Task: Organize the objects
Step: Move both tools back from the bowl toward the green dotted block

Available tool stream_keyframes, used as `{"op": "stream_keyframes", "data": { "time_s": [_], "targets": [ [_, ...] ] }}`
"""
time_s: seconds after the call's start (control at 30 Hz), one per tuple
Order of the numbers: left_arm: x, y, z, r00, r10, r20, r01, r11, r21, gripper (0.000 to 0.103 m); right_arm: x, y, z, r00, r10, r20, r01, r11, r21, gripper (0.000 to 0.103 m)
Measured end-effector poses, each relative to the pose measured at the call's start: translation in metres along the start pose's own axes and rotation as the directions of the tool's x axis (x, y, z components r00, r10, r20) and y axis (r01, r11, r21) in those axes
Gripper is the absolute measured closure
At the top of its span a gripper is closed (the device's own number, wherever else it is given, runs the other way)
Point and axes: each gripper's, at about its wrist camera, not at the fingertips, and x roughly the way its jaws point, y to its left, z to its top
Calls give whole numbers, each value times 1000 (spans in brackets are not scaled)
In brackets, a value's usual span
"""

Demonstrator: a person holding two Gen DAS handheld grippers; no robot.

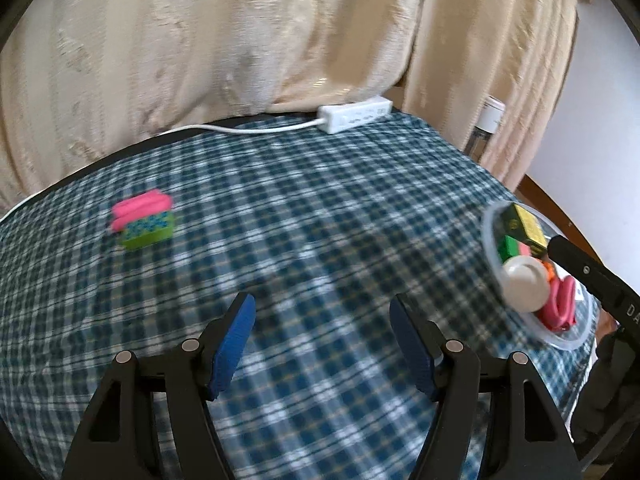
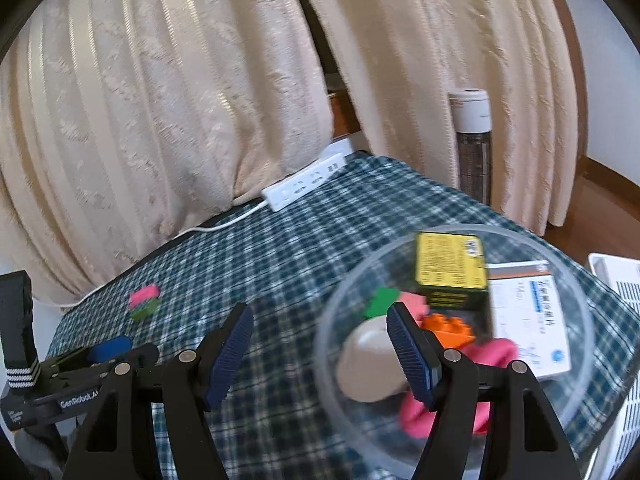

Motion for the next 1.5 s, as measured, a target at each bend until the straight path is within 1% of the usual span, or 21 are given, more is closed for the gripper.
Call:
{"op": "stream_keyframes", "data": {
  "time_s": [0.13,0.37,0.7,0.87,0.97,1.03,1.1,1.23,1.4,1.5],
  "targets": [
    [-3,27,-1,999,33,2,-33,999,-38,32,12,22,-3,999,22,-29,-23,999,-39,25],
    [-12,74,-7,996,93,9,-92,991,-96,32,33,58,-9,994,61,-94,-69,994,-85,24],
    [-19,124,-17,989,150,3,-147,976,-159,31,68,118,-17,979,97,-178,-128,976,-177,24],
    [-21,148,-22,982,189,-7,-186,961,-204,31,90,147,-22,971,102,-214,-152,961,-231,23],
    [-19,163,-25,973,227,-32,-228,943,-244,31,105,162,-24,964,110,-242,-170,954,-246,20],
    [-16,172,-27,968,246,-57,-252,931,-265,31,116,174,-26,958,119,-260,-187,948,-256,20],
    [-15,178,-29,966,248,-69,-257,924,-283,31,126,183,-27,955,122,-270,-196,944,-264,19],
    [-18,187,-31,965,254,-69,-262,913,-313,31,148,203,-29,946,125,-299,-214,934,-287,19],
    [-19,194,-33,963,257,-77,-268,905,-330,31,171,223,-31,936,132,-327,-240,917,-317,19],
    [-18,197,-33,963,258,-83,-271,901,-338,31,183,231,-31,929,139,-343,-254,914,-315,19]
  ]
}}
